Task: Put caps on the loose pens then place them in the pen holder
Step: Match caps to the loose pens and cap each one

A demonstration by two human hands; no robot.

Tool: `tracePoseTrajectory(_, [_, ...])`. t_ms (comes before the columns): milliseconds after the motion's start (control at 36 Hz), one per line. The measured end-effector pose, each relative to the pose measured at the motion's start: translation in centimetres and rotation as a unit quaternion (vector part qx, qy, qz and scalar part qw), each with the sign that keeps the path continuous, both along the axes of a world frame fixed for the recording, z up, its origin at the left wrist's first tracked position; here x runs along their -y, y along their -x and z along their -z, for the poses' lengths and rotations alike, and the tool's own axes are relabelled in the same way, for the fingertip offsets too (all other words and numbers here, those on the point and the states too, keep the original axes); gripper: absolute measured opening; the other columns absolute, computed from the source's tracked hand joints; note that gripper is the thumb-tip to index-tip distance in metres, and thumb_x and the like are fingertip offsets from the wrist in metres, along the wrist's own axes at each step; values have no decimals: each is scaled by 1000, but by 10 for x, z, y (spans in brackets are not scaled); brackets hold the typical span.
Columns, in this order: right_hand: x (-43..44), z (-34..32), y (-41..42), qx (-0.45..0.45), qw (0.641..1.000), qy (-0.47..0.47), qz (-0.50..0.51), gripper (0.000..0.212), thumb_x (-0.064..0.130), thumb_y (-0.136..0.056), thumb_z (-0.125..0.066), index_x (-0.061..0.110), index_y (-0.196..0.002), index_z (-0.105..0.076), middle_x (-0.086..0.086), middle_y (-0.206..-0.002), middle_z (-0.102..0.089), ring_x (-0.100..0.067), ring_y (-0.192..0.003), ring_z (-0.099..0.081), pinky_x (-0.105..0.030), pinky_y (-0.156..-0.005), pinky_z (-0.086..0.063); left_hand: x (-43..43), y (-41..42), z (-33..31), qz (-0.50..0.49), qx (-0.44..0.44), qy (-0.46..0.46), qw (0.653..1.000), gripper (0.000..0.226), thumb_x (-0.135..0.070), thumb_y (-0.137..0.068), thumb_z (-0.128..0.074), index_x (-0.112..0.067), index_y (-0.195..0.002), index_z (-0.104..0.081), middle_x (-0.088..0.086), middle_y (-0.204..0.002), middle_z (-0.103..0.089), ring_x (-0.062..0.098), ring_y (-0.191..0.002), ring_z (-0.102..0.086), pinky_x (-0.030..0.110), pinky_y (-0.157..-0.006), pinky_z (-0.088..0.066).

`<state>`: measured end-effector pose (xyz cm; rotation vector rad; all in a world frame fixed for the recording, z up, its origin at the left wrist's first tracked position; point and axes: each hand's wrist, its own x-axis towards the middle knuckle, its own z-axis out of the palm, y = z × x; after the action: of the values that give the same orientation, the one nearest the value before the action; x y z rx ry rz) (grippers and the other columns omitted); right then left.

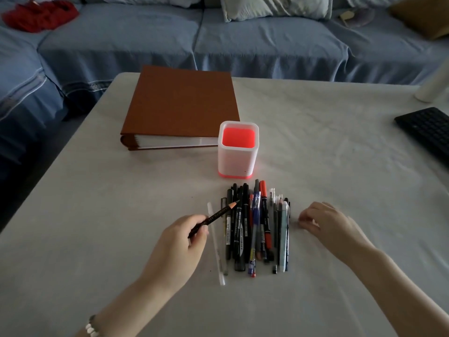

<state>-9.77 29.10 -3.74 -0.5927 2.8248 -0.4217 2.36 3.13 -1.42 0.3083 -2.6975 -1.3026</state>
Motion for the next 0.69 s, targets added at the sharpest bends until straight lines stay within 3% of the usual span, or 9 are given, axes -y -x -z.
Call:
tracePoseTrajectory(139, [11,-4,-8,-7,989,129,71,27,14,-91,-50,8,-116,-59,3,-93,-50,-14,-84,-51,-19,-77,-33,-3,0,-3,1,5,-26,1000,14,-13,-88,-54,-23,-90,-63,1,-77,-66,17,-71,-52,18,-57,-40])
tracePoseTrajectory(250, [28,-19,-19,44,961,264,63,18,11,-89,-53,21,-99,-66,11,-88,-62,-6,-82,-59,-4,-70,-39,-6,0,-8,6,9,-52,999,21,-13,-88,-54,-33,-85,-60,3,-77,-68,18,-64,-53,19,-55,-40])
tracePoseTrajectory(333, [46,-36,-30,132,883,435,114,19,3,-83,-60,22,-81,-64,11,-73,-70,3,-69,-62,-5,-64,-45,-7,1,-11,7,12,-71,997,27,-12,-87,-55,-38,-82,-59,4,-76,-67,16,-58,-50,18,-52,-38])
tracePoseTrajectory(389, [56,-44,-37,163,815,535,154,16,0,-81,-60,15,-81,-64,5,-70,-72,-3,-68,-65,-10,-62,-50,-8,1,-14,9,13,-83,996,28,-12,-87,-55,-38,-81,-59,5,-76,-67,17,-60,-52,20,-53,-39])
tracePoseTrajectory(472, [65,-52,-42,180,755,600,193,13,3,-81,-58,15,-84,-64,3,-72,-74,-5,-70,-68,-13,-64,-53,-9,-1,-16,14,18,-98,995,28,-13,-88,-54,-40,-81,-59,6,-78,-67,19,-67,-56,26,-57,-42])
tracePoseTrajectory(611, [76,-56,-44,166,750,610,196,16,0,-82,-56,13,-85,-64,6,-70,-74,-2,-67,-68,-12,-64,-53,-10,-3,-18,26,16,-96,995,28,-13,-88,-54,-41,-83,-59,3,-78,-66,21,-71,-56,28,-59,-43])
tracePoseTrajectory(694, [80,-57,-45,176,758,600,189,17,-1,-82,-57,14,-86,-64,6,-71,-74,-3,-70,-68,-12,-67,-53,-10,-3,-19,31,12,-95,995,27,-14,-88,-55,-41,-86,-59,-2,-75,-64,10,-63,-53,19,-55,-39])
